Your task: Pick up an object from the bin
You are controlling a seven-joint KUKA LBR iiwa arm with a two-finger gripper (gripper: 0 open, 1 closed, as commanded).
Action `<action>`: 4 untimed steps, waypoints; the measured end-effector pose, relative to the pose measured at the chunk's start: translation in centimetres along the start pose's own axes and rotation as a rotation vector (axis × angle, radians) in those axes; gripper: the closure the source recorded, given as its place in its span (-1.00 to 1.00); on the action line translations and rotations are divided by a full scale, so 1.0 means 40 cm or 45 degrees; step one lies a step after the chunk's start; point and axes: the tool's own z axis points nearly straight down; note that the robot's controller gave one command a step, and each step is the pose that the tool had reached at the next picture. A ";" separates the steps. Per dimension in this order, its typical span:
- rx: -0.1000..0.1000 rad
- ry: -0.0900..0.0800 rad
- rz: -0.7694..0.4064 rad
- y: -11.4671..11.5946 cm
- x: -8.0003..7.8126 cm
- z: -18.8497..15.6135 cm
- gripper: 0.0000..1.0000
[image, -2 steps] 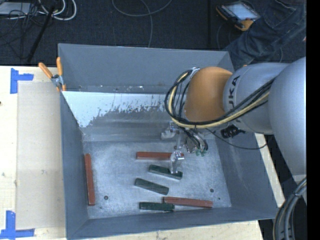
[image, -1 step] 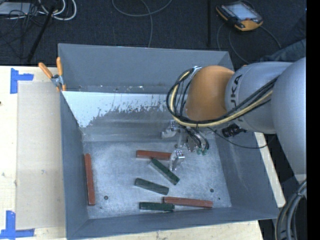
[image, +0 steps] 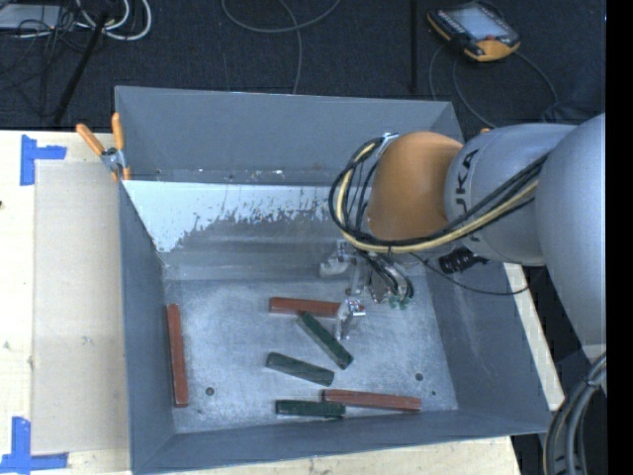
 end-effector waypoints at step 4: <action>0.000 0.005 -0.001 0.002 0.002 -0.012 1.00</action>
Offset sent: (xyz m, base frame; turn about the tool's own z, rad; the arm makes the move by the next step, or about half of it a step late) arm 0.0000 0.0000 0.0000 0.0000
